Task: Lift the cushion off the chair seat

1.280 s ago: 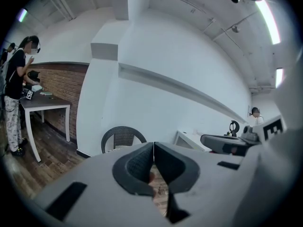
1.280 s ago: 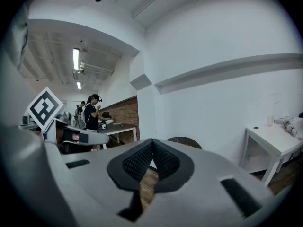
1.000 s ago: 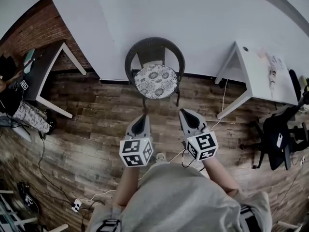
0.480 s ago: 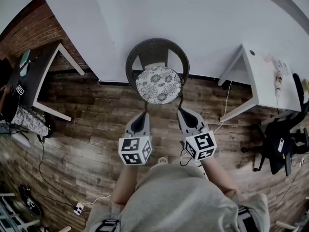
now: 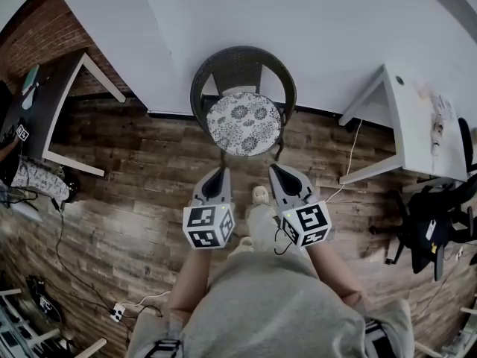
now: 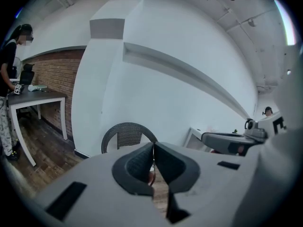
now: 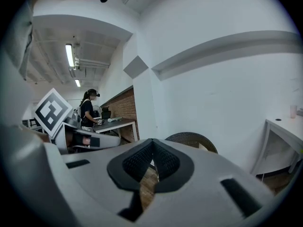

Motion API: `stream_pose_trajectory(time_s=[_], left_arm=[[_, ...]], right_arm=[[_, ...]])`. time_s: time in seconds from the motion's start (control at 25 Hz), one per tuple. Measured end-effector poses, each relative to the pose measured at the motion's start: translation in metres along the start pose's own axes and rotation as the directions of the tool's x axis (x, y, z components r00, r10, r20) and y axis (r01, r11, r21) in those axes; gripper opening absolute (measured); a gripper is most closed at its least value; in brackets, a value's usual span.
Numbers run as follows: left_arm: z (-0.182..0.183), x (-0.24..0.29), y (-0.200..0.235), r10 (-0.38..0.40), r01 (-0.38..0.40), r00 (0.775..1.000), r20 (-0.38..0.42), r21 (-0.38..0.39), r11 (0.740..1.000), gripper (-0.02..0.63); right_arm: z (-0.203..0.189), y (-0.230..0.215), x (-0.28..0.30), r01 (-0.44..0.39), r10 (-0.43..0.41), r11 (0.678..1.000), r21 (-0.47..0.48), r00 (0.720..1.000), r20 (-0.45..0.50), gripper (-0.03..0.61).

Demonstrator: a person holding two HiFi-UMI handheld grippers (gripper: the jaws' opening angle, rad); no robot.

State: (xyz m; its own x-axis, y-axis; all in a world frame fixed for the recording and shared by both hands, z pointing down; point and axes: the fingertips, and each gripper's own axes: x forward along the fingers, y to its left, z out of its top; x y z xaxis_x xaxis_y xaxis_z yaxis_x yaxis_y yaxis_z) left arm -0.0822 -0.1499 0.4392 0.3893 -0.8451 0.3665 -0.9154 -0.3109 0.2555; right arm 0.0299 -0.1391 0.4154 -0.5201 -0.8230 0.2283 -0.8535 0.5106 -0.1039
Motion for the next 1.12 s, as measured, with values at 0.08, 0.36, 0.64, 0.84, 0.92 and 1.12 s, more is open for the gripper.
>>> stream_pose_trajectory(time_s=[0.08,0.36,0.64,0.84,0.92,1.12], left_arm=[[0.000,0.019,0.006,0.014,-0.014,1.000,0.004,0.005,1.000,0.009],[0.002,0.091,0.041,0.070,-0.070,0.997,0.016,0.001,0.998,0.008],[-0.005,0.155,0.083,0.158,-0.156,0.987,0.021,-0.061,0.986,0.009],[-0.035,0.194,0.119,0.221,-0.221,0.975,-0.007,-0.110,0.969,0.009],[-0.051,0.209,0.135,0.241,-0.243,0.970,-0.029,-0.135,0.961,0.009],[-0.095,0.243,0.164,0.272,-0.286,0.957,-0.097,-0.170,0.943,0.009]], right_arm=[[-0.003,-0.012,0.016,-0.011,0.011,1.000,0.005,1.000,-0.011,0.002],[-0.011,-0.062,0.085,-0.043,0.044,0.999,0.014,0.997,-0.067,0.002],[-0.028,-0.106,0.143,-0.062,0.066,0.997,0.035,0.992,-0.111,0.002],[-0.051,-0.121,0.175,-0.078,0.086,0.995,0.056,0.986,-0.142,0.002],[-0.062,-0.124,0.188,-0.089,0.098,0.994,0.062,0.983,-0.155,0.002],[-0.090,-0.133,0.215,-0.119,0.130,0.991,0.063,0.971,-0.200,0.002]])
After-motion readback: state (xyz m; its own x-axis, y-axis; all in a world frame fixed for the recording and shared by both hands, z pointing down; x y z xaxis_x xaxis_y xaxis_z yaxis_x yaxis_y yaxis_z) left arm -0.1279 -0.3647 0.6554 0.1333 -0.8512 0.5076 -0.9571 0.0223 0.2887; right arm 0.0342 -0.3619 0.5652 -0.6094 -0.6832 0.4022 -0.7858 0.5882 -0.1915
